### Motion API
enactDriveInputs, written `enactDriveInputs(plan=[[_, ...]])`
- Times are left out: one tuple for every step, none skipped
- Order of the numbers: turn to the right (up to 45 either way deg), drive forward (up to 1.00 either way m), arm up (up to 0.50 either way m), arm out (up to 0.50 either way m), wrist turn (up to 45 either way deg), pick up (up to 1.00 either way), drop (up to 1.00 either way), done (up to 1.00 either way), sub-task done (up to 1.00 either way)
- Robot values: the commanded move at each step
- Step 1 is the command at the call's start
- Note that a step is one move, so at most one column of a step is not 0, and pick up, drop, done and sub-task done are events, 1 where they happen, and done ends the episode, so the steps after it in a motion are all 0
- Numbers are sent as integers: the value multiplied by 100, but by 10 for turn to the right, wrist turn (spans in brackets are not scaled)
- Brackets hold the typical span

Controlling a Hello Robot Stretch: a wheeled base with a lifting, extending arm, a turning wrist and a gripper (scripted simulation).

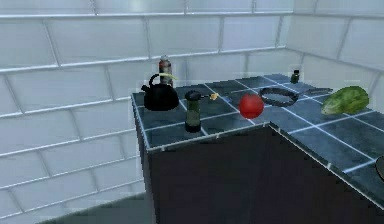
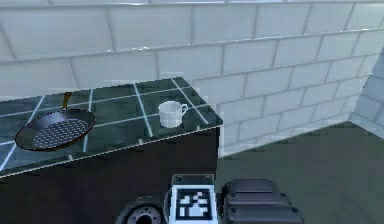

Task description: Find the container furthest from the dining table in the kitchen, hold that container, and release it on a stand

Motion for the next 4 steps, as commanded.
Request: enactDriveInputs(plan=[[0, 0, 0, 44, 0, 0, 0, 0, 0], [0, 0, 0, 0, 450, 0, 0, 0, 0], [0, 0, 0, 0, 450, 0, 0, 0, 0], [0, 0, 0, 0, 450, 0, 0, 0, 0]])
